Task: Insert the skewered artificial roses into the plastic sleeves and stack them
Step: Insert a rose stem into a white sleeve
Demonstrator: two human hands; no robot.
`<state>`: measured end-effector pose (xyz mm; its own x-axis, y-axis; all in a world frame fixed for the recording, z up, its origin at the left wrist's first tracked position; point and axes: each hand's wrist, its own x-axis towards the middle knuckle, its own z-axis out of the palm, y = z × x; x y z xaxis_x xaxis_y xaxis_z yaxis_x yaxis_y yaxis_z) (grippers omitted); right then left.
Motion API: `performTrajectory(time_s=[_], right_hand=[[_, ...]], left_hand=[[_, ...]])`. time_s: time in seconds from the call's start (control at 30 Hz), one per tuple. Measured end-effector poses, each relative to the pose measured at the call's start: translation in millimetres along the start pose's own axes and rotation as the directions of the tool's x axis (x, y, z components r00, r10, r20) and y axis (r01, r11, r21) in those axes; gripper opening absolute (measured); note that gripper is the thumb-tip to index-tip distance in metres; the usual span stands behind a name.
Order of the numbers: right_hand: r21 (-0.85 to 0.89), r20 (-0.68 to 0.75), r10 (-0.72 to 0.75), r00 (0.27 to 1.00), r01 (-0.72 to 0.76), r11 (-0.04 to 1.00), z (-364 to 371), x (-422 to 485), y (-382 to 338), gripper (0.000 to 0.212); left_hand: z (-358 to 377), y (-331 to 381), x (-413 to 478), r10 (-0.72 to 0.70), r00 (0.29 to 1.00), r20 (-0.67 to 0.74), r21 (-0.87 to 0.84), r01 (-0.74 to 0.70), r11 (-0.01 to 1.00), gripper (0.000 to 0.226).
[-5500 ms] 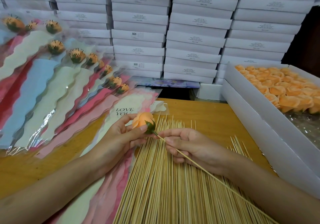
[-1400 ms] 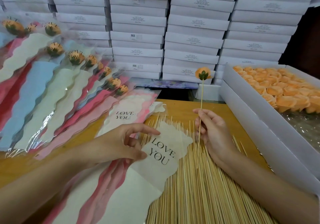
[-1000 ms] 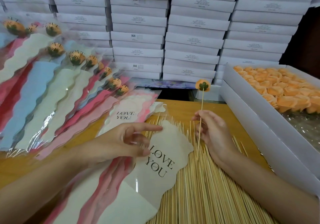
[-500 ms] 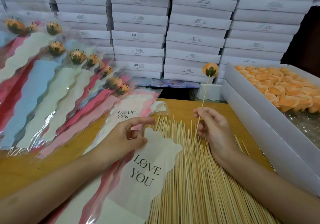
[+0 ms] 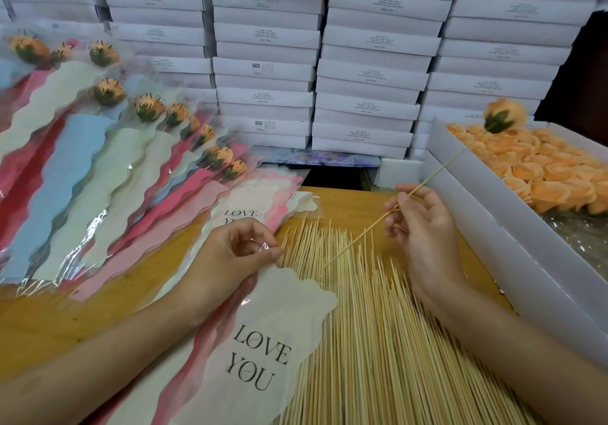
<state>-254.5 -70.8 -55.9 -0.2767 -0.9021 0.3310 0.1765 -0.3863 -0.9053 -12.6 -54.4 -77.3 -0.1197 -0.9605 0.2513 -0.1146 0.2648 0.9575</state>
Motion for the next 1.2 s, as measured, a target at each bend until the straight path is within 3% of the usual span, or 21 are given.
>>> performTrajectory(time_s=[0.17, 0.7, 1.2], right_hand=[[0.037, -0.014, 0.008, 1.000, -0.008, 0.999, -0.4, 2.1, 3.1, 0.016], [0.009, 0.131, 0.133, 0.982, -0.135, 0.991, 2.8, -2.6, 5.4, 0.018], [-0.214, 0.403, 0.337, 0.851, -0.270, 0.939, 11.5, -16.1, 4.6, 0.011]], left_hand=[[0.3, -2.1, 2.0, 0.005, 1.000, 0.009, -0.037, -0.005, 0.999, 0.011], [2.9, 0.3, 0.3, 0.052, 0.999, 0.017, 0.019, -0.052, 0.998, 0.007], [3.9, 2.5, -1.9, 0.098, 0.994, 0.052, -0.024, -0.097, 0.995, 0.013]])
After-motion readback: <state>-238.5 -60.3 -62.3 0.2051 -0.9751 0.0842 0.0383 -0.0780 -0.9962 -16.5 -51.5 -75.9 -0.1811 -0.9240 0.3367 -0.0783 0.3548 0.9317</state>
